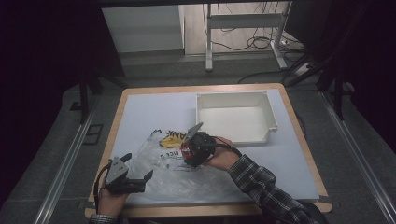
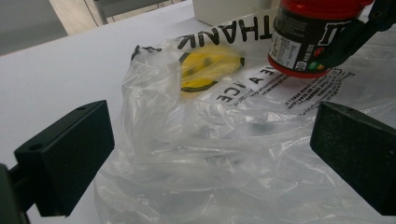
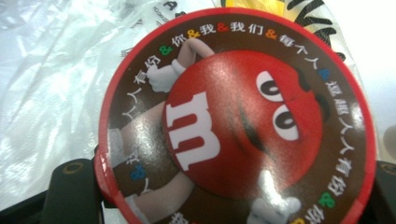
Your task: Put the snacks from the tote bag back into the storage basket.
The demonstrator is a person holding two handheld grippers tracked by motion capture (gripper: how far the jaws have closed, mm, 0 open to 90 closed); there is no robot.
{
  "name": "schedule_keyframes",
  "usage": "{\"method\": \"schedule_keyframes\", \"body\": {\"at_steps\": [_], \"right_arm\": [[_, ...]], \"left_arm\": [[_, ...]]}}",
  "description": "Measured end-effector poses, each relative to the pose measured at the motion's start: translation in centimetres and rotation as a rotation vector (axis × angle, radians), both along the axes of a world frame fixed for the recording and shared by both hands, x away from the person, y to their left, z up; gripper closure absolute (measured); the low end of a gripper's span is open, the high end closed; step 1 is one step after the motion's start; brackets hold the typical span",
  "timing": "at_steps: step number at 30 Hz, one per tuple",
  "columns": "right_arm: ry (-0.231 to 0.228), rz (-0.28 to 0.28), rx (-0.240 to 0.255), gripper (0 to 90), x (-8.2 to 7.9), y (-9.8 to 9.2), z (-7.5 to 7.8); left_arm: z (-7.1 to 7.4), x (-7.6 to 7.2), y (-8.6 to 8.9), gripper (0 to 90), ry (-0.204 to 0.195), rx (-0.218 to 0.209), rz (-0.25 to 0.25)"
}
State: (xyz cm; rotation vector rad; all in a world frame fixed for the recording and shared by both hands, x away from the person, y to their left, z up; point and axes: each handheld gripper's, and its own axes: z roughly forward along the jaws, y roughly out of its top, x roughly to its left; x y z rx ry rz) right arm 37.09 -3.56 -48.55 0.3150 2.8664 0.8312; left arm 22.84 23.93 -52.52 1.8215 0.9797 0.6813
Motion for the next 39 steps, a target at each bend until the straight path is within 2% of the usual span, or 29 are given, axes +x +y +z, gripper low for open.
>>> {"method": "schedule_keyframes", "body": {"at_steps": [10, 23, 39], "right_arm": [[-0.018, 0.012, 0.01, 25.6, -0.5, -0.6, 1.2], [-0.009, 0.025, 0.02, 25.6, -0.7, -1.9, 2.8], [-0.009, -0.001, 0.011, 25.6, -0.4, -4.5, 3.7]], "left_arm": [[0.0, 0.0, 0.0, 0.0, -0.001, 0.002, 0.001], [0.0, 0.0, 0.0, 0.0, -0.002, 0.0, 0.003], [0.0, 0.0, 0.0, 0.0, -0.002, 0.003, 0.004]]}}
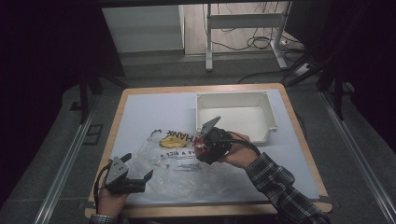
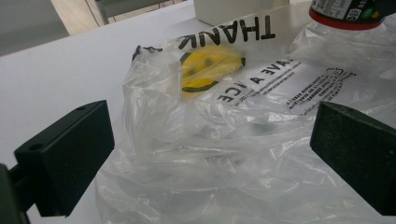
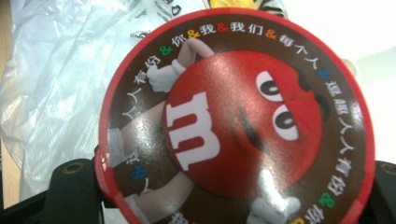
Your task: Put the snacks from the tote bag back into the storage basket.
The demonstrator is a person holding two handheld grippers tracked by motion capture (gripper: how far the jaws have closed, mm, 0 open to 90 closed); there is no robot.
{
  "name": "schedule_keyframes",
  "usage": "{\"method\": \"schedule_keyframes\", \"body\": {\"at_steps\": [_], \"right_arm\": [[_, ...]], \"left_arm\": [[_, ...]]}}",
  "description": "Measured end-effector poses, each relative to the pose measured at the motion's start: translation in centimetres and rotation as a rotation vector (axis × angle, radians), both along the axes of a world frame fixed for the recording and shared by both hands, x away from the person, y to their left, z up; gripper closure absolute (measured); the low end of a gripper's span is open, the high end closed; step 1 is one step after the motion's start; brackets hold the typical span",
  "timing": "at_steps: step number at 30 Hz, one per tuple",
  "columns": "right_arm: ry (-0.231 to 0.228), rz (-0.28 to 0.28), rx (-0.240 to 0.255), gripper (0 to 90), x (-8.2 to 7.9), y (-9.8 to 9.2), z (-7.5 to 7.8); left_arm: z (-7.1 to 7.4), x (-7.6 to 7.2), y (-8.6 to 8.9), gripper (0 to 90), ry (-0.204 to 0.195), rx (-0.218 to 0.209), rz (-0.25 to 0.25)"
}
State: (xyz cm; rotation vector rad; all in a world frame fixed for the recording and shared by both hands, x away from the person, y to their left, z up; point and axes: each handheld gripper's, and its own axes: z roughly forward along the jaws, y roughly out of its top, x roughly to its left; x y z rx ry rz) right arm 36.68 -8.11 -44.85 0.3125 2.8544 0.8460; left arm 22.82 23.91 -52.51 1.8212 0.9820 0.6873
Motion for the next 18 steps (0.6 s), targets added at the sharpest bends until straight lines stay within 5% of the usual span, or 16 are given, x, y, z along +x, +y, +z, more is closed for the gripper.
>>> {"method": "schedule_keyframes", "body": {"at_steps": [18], "right_arm": [[-0.005, -0.064, 0.001, 25.6, 1.3, -3.3, 0.7]], "left_arm": [[0.0, 0.0, 0.0, 0.0, 0.001, 0.002, 0.001]]}}
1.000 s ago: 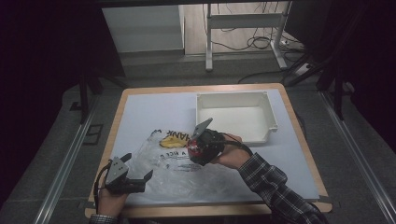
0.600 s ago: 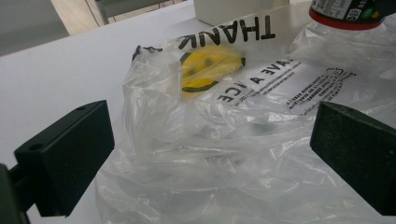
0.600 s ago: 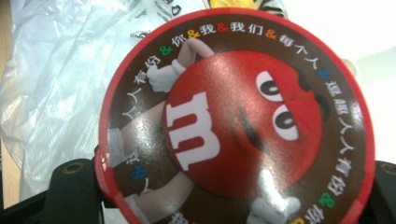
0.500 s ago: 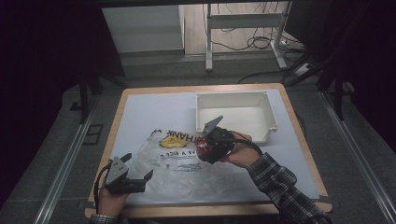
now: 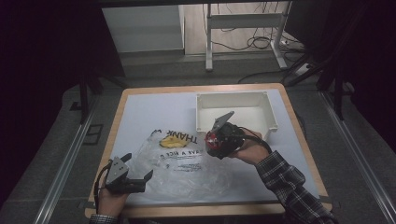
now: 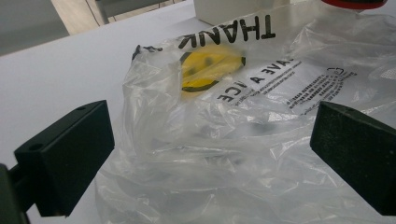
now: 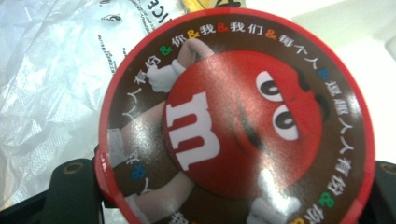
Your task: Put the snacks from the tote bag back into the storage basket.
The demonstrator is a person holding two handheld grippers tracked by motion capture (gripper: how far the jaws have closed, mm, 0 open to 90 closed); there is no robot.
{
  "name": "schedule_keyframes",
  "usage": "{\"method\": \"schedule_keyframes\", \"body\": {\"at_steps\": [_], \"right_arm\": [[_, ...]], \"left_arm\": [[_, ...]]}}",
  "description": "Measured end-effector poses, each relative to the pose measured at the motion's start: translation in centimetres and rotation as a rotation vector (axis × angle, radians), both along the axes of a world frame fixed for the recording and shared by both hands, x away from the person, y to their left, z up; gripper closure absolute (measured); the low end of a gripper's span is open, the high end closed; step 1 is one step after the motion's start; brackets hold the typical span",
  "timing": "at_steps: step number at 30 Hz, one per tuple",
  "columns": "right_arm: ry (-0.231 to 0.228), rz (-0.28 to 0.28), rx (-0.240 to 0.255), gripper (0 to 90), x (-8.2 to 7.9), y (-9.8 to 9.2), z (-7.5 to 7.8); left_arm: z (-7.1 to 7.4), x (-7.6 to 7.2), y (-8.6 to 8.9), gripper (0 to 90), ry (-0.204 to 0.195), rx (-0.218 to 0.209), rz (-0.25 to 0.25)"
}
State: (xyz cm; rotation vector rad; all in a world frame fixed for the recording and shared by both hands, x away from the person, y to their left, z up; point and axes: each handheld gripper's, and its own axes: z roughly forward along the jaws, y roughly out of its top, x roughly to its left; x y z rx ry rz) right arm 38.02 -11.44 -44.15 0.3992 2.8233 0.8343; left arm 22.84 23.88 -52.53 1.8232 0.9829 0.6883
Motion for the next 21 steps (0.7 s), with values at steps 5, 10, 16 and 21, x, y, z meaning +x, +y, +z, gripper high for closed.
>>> {"method": "schedule_keyframes", "body": {"at_steps": [5, 10, 16, 21], "right_arm": [[-0.006, 0.001, 0.0, 25.6, 0.5, -0.4, 0.0], [-0.003, -0.015, 0.001, 25.6, 1.1, -0.8, 0.0], [-0.001, -0.023, 0.003, 25.6, 2.0, -1.1, -0.1], [-0.008, -0.015, 0.002, 25.6, 2.6, -1.2, -0.1]], "left_arm": [[0.0, 0.0, 0.0, 0.0, 0.0, 0.0, 0.0], [0.0, 0.0, 0.0, 0.0, -0.001, 0.0, 0.0], [0.0, 0.0, 0.0, 0.0, -0.002, -0.001, 0.0], [0.0, 0.0, 0.0, 0.0, -0.002, 0.0, 0.001]]}}
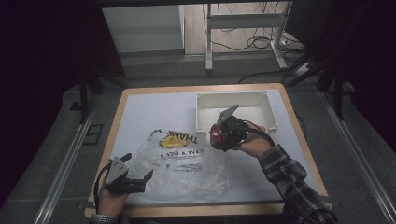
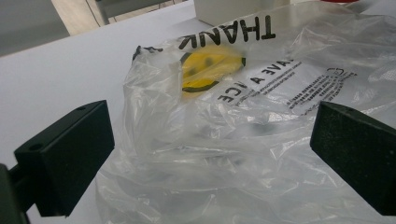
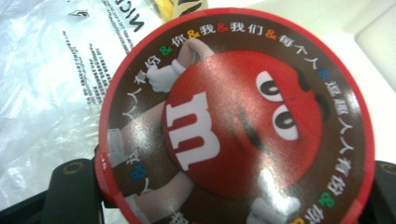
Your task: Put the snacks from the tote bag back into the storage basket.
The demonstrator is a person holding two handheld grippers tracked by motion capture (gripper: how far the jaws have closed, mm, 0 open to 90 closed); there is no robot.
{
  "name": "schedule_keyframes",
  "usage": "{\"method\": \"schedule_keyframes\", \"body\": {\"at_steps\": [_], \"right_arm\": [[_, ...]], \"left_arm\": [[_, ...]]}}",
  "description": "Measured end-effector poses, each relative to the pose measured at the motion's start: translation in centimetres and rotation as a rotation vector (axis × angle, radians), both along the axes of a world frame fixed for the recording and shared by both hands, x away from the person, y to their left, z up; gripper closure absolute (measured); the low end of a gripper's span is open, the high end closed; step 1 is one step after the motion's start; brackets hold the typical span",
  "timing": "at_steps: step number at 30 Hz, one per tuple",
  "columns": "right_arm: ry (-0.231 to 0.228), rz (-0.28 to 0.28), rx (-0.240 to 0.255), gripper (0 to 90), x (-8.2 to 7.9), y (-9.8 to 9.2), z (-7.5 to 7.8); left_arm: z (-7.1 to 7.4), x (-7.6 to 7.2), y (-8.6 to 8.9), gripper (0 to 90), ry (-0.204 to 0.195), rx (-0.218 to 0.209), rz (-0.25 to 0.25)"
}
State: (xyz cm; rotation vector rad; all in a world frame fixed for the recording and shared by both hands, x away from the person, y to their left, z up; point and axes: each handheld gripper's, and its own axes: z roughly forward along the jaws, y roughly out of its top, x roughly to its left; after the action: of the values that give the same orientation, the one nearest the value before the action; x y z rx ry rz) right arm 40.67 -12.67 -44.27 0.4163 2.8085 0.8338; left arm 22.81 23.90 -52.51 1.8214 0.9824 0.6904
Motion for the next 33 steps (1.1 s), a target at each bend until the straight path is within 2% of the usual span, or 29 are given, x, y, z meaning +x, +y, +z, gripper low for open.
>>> {"method": "schedule_keyframes", "body": {"at_steps": [17, 23, 33], "right_arm": [[-0.002, 0.005, 0.0, 25.6, 2.4, -0.2, 0.1], [0.003, 0.009, 0.0, 25.6, 3.1, 0.0, 0.1], [0.01, 0.014, 0.003, 25.6, 4.7, 0.2, 0.0]], "left_arm": [[0.1, -0.1, 0.2, 0.0, -0.018, -0.012, 0.01], [0.3, -0.3, 0.3, 0.0, -0.054, -0.018, 0.017], [0.4, -0.4, 0.4, 0.0, -0.072, -0.024, 0.022]]}}
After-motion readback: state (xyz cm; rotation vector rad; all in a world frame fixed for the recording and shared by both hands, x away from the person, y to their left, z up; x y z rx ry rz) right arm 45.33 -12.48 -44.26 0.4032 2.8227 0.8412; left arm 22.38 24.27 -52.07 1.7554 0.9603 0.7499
